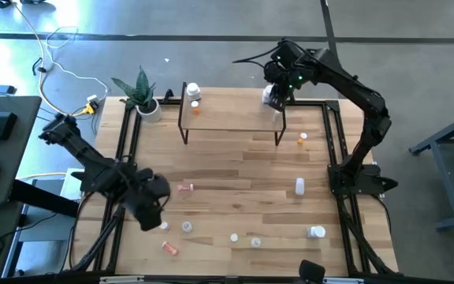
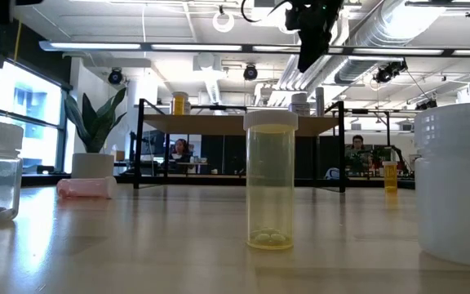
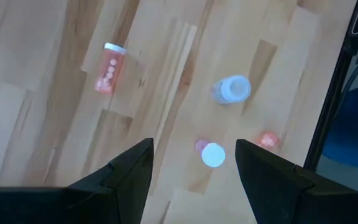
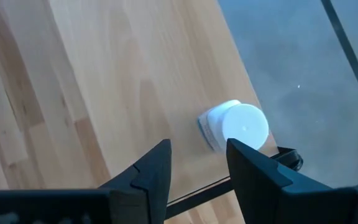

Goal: Pick and place medicine bottles onto shelf by color
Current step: Put the center pink transparent pill bottle on the shelf

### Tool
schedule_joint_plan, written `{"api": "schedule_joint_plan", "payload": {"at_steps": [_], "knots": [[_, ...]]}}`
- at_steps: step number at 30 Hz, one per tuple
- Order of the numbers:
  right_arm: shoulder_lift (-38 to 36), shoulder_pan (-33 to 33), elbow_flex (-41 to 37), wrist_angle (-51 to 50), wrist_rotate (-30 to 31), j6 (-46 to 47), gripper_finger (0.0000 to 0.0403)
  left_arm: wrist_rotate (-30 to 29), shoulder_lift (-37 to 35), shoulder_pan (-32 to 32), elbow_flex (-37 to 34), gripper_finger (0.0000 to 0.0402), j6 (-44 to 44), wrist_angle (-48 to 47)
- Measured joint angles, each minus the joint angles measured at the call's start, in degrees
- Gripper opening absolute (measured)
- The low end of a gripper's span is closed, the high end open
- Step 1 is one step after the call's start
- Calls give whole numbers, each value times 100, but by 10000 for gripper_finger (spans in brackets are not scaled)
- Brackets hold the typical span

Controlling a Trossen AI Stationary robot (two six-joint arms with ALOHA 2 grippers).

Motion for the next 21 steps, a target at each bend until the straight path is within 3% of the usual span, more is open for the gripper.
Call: {"api": "schedule_joint_plan", "payload": {"at_steps": [10, 21], "knots": [[0, 0, 57, 7, 2, -7, 146, -376, 2, -849, -1074, 218, -1173, 1116], [0, -2, 57, 9, 2, 7, 146, -342, 4, -1069, -1795, 218, -1240, 1828]]}}
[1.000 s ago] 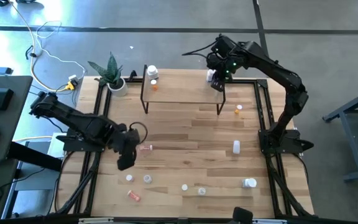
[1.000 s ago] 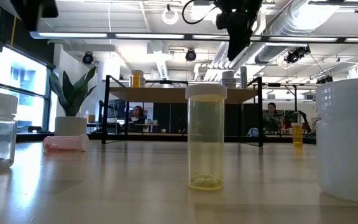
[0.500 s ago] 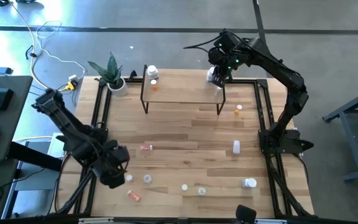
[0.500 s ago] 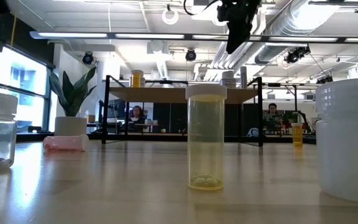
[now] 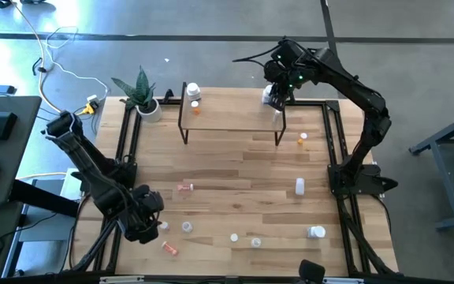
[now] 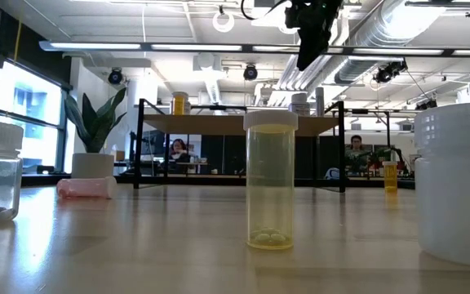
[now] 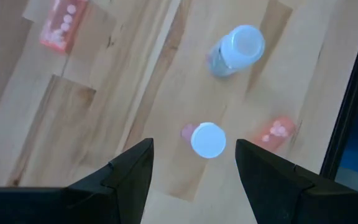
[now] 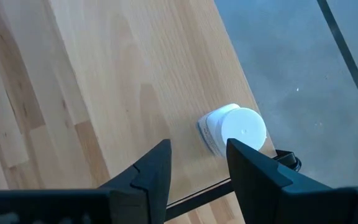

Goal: Pick and place medicine bottles onto shelf by color
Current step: Put the center pink transparent pill bottle on the shelf

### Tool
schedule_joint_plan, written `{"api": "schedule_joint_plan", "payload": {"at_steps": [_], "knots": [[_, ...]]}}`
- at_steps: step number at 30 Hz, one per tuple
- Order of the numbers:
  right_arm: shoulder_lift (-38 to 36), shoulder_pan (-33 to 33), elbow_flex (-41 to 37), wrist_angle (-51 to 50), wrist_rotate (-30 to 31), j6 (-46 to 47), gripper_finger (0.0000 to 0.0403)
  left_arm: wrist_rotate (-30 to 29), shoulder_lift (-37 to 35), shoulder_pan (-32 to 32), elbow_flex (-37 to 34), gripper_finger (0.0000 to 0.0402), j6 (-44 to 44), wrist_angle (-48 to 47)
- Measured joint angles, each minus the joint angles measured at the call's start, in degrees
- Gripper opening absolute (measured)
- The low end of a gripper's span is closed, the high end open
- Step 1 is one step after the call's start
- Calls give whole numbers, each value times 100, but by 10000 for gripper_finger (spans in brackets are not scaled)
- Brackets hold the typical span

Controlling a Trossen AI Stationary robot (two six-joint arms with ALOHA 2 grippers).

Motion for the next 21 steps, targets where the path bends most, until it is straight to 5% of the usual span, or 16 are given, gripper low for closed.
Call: {"api": "schedule_joint_plan", "payload": {"at_steps": [21], "knots": [[0, 2, 0, 28, 0, 116, 146, 299, 549, 2, -583, 218, 353, 1257]]}}
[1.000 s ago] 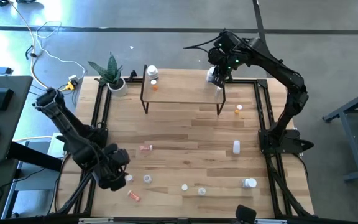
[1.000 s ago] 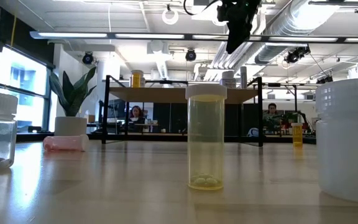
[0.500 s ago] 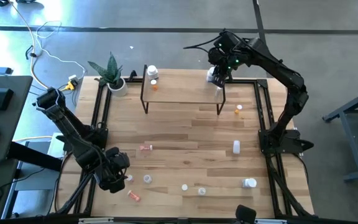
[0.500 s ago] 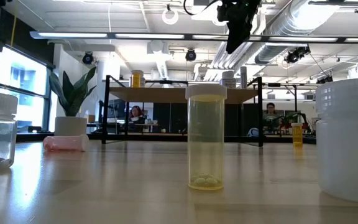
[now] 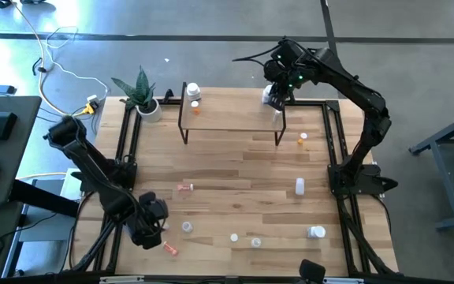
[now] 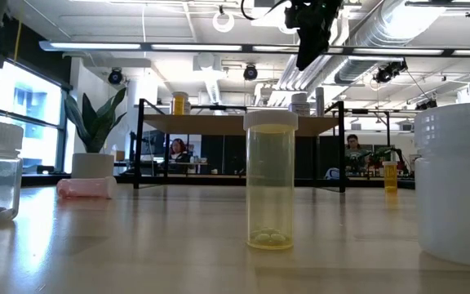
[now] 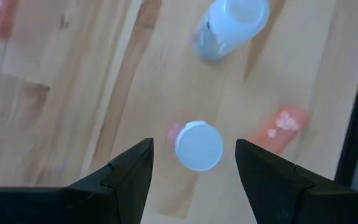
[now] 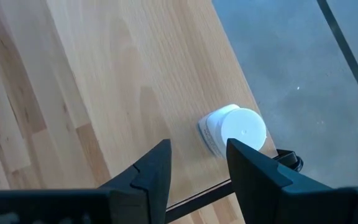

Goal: Pick and place medicine bottles onto shelf by color
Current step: Put the center pink transparent pill bottle on the shelf

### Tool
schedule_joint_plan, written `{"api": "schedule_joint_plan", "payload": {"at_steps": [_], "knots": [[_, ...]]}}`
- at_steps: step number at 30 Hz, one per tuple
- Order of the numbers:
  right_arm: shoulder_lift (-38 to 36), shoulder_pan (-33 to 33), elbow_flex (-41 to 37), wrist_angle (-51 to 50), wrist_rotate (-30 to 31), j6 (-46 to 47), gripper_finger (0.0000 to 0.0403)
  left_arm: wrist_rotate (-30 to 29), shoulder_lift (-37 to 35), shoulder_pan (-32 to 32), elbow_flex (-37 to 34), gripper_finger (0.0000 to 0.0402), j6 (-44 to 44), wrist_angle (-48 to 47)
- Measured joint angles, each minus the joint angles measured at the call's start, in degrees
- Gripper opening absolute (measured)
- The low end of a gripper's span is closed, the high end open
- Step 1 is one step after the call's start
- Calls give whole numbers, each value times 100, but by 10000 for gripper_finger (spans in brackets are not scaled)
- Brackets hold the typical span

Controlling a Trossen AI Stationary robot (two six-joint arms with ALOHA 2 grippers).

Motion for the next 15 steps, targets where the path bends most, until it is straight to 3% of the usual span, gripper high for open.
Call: {"api": "schedule_joint_plan", "payload": {"at_steps": [15], "knots": [[0, -1, 0, 66, 0, -2, 146, -18, 504, 0, 0, 218, -194, 320]]}}
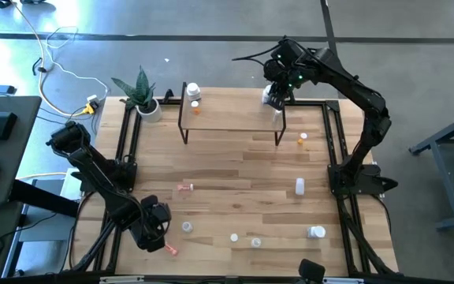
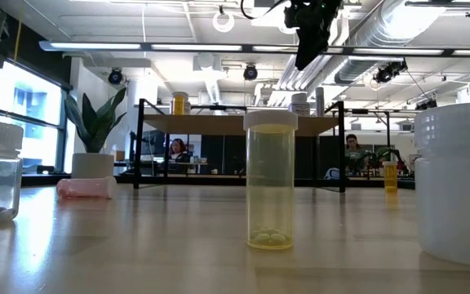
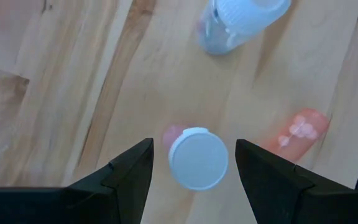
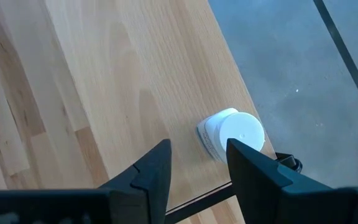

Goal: Pick and place medicine bottles onto shelf by color
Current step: Put the center pink transparent pill bottle on the shelf

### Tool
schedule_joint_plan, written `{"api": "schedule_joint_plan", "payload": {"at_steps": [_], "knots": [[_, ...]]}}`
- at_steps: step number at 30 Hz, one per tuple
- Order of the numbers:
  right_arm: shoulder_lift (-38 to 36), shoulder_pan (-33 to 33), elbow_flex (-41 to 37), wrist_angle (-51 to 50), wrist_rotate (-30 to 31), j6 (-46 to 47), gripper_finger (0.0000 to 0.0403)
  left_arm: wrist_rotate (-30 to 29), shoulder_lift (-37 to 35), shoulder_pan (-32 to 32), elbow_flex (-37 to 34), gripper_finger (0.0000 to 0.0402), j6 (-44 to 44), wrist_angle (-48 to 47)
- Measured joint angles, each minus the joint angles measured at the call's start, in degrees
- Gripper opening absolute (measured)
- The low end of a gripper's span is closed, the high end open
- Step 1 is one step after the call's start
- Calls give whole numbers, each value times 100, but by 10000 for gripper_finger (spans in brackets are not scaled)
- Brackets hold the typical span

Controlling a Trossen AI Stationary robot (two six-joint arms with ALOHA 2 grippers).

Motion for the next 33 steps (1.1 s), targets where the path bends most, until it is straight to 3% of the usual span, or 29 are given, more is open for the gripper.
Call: {"api": "schedule_joint_plan", "payload": {"at_steps": [4, 16, 25, 33], "knots": [[0, -1, 0, 0, 0, 0, 146, -11, -2, 0, 2, 206, -8, -40], [0, 1, 0, -2, 0, 0, 146, -30, -4, 0, 4, 108, -8, -27], [0, 0, 0, -4, 0, 0, 146, -5, -4, 52, 126, 113, -10, -83], [0, -1, -2, -4, 0, 0, 146, 166, -414, 544, 344, 112, 489, -457]]}}
